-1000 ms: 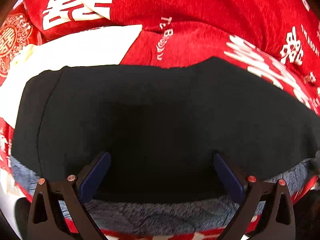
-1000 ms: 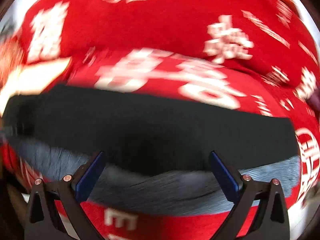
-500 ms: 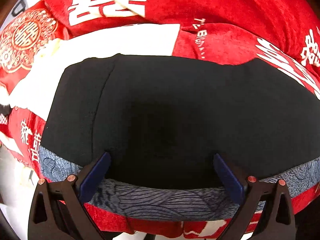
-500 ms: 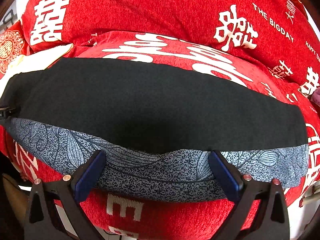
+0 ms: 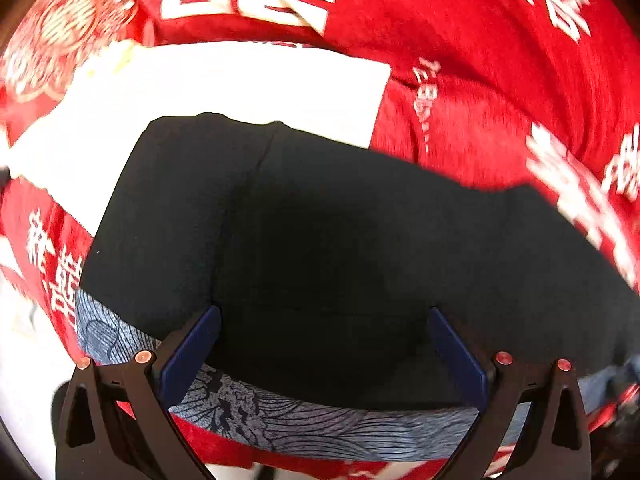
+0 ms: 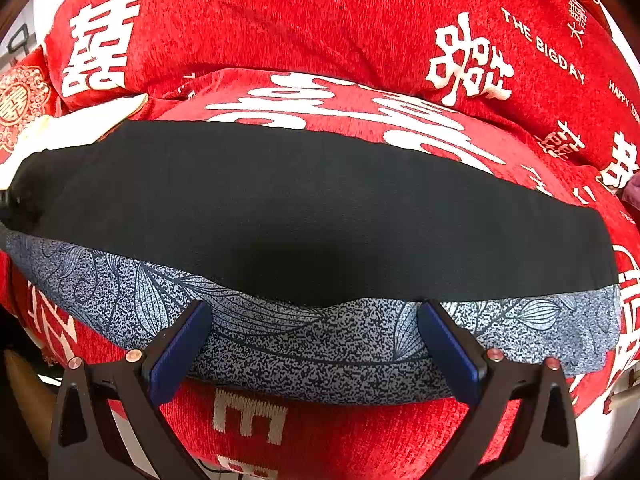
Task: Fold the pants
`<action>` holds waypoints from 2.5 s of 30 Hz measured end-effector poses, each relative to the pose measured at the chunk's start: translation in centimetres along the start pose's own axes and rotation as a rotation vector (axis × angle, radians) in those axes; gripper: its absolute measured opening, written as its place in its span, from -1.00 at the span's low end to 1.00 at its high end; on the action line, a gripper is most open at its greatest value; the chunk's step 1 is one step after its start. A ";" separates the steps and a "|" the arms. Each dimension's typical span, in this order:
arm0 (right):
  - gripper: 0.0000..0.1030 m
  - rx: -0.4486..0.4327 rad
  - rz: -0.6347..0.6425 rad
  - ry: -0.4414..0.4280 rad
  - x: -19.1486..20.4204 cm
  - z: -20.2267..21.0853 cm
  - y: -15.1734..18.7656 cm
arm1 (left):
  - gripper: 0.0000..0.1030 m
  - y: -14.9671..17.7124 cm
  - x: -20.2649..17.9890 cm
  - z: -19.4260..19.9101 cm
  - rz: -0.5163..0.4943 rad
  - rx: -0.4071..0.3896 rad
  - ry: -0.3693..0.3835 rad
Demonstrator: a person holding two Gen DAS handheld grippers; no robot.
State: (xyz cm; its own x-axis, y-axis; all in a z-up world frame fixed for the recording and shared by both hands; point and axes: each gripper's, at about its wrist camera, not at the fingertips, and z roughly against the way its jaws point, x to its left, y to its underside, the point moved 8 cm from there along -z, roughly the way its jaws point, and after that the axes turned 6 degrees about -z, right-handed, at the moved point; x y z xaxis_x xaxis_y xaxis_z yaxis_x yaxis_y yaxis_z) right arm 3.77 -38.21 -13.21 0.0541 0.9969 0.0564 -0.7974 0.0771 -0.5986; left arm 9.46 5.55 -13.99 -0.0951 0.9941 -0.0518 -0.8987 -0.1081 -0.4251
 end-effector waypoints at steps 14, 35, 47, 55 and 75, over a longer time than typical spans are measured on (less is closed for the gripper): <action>0.99 -0.013 -0.003 -0.006 0.0 0.0 0.1 | 1.00 -5.9 3.4 -3.6 -0.022 -0.001 -0.246; 1.00 0.010 -0.507 0.158 -22.5 3.9 2.1 | 1.00 9.2 -36.1 2.5 -0.780 0.078 0.231; 1.00 0.037 -0.624 0.015 -23.9 2.6 4.9 | 1.00 5.8 -36.9 -1.5 -0.393 0.165 0.063; 1.00 0.053 -0.612 -0.071 -22.4 1.3 5.0 | 1.00 6.5 -34.6 -0.6 -0.300 0.159 0.078; -0.60 -0.123 -0.730 -0.262 -24.0 1.1 2.2 | 1.00 6.5 -34.8 -0.8 -0.330 0.109 0.052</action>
State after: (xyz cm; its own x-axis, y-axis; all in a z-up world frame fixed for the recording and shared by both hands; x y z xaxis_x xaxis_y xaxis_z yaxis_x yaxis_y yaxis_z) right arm 0.10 -62.00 -15.03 0.3831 0.6595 0.6467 -0.5415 0.7276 -0.4212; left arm 7.24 -29.74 -15.66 0.2272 0.9735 0.0251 -0.9183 0.2227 -0.3273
